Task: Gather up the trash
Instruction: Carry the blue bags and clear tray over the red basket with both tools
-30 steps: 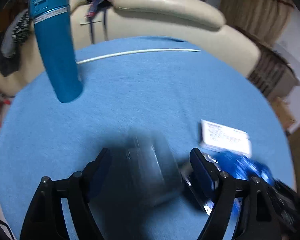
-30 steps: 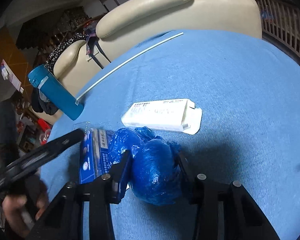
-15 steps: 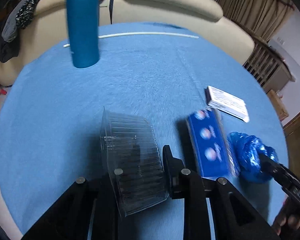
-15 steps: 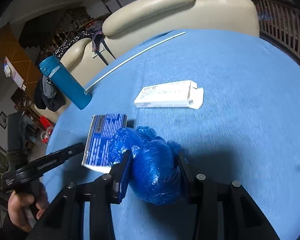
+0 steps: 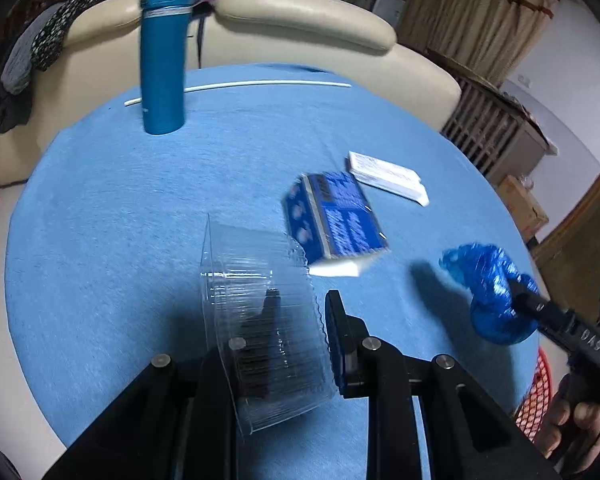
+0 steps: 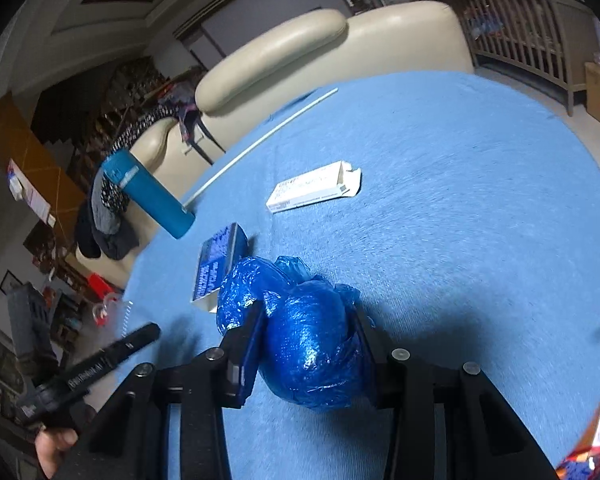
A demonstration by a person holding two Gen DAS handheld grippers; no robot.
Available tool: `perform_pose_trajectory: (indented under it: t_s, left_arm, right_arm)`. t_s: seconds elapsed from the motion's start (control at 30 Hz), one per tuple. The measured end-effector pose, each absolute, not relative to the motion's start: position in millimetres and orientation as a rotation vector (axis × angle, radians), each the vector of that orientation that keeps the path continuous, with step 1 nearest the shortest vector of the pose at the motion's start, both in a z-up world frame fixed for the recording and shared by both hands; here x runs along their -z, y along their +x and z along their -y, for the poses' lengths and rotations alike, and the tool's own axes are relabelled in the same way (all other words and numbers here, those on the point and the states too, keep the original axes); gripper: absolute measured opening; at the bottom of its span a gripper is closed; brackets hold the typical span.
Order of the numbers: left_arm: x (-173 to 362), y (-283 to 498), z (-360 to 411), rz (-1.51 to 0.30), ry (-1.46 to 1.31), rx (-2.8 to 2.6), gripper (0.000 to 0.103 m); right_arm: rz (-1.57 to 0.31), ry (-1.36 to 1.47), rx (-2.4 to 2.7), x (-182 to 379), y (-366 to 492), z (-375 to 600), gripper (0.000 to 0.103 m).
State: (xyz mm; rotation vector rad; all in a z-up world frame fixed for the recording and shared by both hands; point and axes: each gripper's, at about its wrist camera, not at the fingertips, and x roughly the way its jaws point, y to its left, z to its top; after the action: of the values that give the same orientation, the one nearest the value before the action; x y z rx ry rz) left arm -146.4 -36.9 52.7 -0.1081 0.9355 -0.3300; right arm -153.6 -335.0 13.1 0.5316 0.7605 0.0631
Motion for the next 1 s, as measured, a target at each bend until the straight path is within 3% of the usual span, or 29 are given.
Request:
perform_pose_trajectory:
  t_s: [1.0]
  left_arm:
    - [-88.5,-216.1,124.6,-0.869,0.092,0.448,0.024]
  right_arm:
    - [-0.593,0.641,0.024,-40.1,-263.1,386.6,0.043]
